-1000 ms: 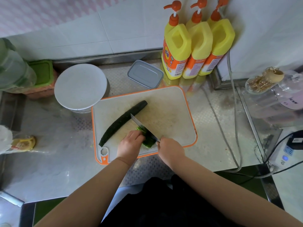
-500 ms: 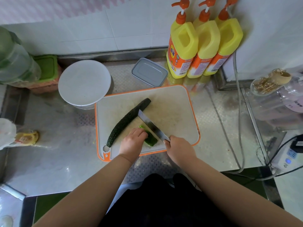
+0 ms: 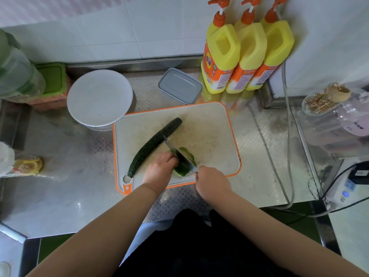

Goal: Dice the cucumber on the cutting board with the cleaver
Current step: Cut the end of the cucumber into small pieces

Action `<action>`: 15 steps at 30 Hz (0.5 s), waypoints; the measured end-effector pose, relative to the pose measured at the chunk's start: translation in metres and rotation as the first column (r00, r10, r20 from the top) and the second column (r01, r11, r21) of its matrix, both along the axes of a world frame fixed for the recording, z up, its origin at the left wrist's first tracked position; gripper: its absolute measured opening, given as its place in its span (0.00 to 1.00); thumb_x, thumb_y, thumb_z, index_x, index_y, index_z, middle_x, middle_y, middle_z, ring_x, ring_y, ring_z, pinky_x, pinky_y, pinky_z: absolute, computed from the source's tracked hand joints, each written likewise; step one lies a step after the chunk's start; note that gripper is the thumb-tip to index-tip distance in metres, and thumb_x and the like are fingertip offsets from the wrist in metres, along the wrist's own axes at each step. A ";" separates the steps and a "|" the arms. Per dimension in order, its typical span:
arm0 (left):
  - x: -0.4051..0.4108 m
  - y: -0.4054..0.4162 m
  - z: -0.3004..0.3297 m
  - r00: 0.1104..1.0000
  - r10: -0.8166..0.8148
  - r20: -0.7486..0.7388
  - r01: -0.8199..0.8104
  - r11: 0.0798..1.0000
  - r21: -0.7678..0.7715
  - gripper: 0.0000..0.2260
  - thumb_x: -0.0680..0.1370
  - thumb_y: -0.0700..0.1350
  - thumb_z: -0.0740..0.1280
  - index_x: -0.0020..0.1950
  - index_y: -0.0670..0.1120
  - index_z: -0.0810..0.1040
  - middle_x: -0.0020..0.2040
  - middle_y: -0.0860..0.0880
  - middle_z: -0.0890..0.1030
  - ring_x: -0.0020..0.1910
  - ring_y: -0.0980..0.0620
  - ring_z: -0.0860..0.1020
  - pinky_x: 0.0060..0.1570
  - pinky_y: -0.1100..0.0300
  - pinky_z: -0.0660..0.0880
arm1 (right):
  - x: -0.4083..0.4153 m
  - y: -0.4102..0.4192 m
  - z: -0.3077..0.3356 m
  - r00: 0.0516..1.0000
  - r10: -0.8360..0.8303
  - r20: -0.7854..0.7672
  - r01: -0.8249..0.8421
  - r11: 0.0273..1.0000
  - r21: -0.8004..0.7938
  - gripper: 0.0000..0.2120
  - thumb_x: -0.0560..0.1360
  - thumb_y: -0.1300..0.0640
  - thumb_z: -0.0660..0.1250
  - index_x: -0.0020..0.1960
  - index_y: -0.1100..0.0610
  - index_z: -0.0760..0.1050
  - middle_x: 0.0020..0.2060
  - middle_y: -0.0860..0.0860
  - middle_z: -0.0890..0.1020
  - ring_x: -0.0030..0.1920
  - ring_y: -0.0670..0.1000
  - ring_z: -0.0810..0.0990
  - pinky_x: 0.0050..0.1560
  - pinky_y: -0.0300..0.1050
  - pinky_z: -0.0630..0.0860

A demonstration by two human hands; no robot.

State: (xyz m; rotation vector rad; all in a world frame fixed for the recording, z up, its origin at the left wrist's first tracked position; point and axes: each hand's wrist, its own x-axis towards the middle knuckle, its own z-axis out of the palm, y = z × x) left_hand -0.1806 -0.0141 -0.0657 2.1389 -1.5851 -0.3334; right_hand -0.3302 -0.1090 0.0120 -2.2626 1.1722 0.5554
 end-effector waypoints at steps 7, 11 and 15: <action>0.001 0.002 -0.002 1.000 -0.023 0.018 0.023 0.999 -0.022 0.13 0.65 0.31 0.75 0.46 0.41 0.82 0.48 0.44 0.82 0.48 0.43 0.79 0.43 0.54 0.80 | 0.011 -0.005 0.004 0.998 -0.016 0.052 0.014 0.999 0.037 0.12 0.81 0.52 0.56 0.54 0.57 0.74 0.49 0.54 0.79 0.50 0.55 0.78 0.47 0.46 0.73; 0.000 0.003 -0.003 0.999 -0.021 0.025 0.022 0.999 -0.041 0.12 0.65 0.30 0.75 0.46 0.41 0.82 0.48 0.44 0.82 0.48 0.43 0.79 0.43 0.54 0.80 | -0.001 -0.008 0.001 1.000 -0.025 0.012 0.025 0.998 0.062 0.13 0.81 0.50 0.56 0.56 0.57 0.74 0.51 0.54 0.79 0.53 0.55 0.79 0.51 0.47 0.74; 0.000 0.003 -0.005 1.000 -0.023 0.019 0.023 0.999 -0.024 0.12 0.66 0.30 0.73 0.46 0.42 0.82 0.48 0.45 0.81 0.49 0.44 0.78 0.39 0.52 0.81 | -0.001 -0.004 -0.002 0.999 -0.030 0.012 0.029 0.999 0.041 0.13 0.81 0.50 0.56 0.58 0.56 0.73 0.53 0.54 0.79 0.54 0.54 0.78 0.52 0.46 0.74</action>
